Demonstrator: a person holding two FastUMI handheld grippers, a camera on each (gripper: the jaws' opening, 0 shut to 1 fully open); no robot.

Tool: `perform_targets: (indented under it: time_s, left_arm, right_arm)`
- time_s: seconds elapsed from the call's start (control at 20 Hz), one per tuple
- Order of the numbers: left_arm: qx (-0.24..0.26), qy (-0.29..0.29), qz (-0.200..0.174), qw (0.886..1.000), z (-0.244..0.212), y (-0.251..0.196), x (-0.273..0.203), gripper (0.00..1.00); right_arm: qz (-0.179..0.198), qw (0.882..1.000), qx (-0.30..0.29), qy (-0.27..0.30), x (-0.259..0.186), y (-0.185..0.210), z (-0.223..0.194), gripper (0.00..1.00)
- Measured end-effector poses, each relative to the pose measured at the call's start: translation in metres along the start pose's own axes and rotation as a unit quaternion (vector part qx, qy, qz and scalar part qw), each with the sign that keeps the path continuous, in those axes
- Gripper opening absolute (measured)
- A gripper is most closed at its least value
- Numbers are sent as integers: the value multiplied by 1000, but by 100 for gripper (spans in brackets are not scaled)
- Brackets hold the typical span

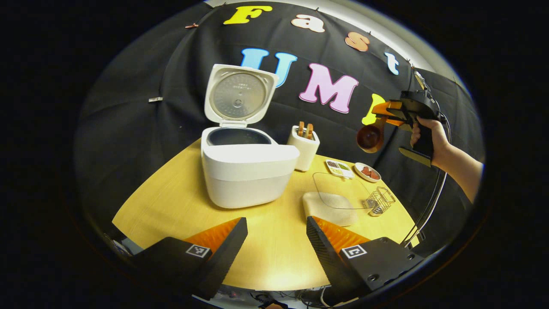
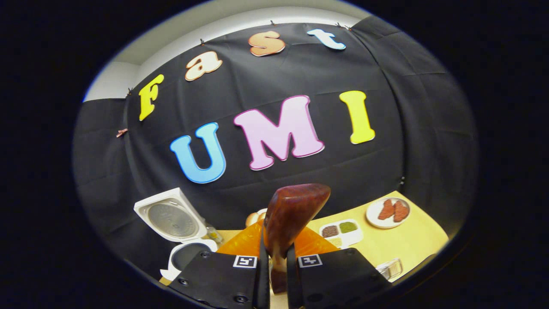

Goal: Close the left gripper, press the button to open the rice cooker; take a wooden spoon from the chopstick holder with the right hand, scoop a spoonful of rice and pour it into the rice cooker, then put the wooden spoon back into the chopstick holder.

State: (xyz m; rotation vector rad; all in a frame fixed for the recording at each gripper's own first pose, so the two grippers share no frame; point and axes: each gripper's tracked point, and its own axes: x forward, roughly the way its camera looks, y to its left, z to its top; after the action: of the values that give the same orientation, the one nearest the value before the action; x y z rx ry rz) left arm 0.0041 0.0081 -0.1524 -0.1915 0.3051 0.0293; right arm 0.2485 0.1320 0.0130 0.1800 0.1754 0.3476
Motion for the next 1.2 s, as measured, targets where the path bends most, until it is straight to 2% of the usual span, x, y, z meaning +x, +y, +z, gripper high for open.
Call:
perform_targets:
  time_s: [0.25, 0.5, 0.85, 1.05, 1.2]
  left_arm:
    - [16, -3, -10, 1000, 15, -37, 17, 96]
    - [16, -14, 8, 1000, 34, -68, 27, 95]
    - [27, -9, 43, 999, 46, -98, 36, 95]
    - [16, -14, 50, 998, 54, -121, 38, 95]
    - [0, -14, 61, 998, 56, -134, 39, 95]
  right_arm:
    - [-45, 999, 3, 15, -21, -81, -2, 20]
    - [-64, 997, -14, 43, -27, -142, -24, 20]
    - [-81, 993, -2, 84, -27, -210, -67, 20]
    - [-82, 990, 43, 109, -21, -229, -98, 20]
    - [-85, 987, 54, 125, -13, -242, -122, 21]
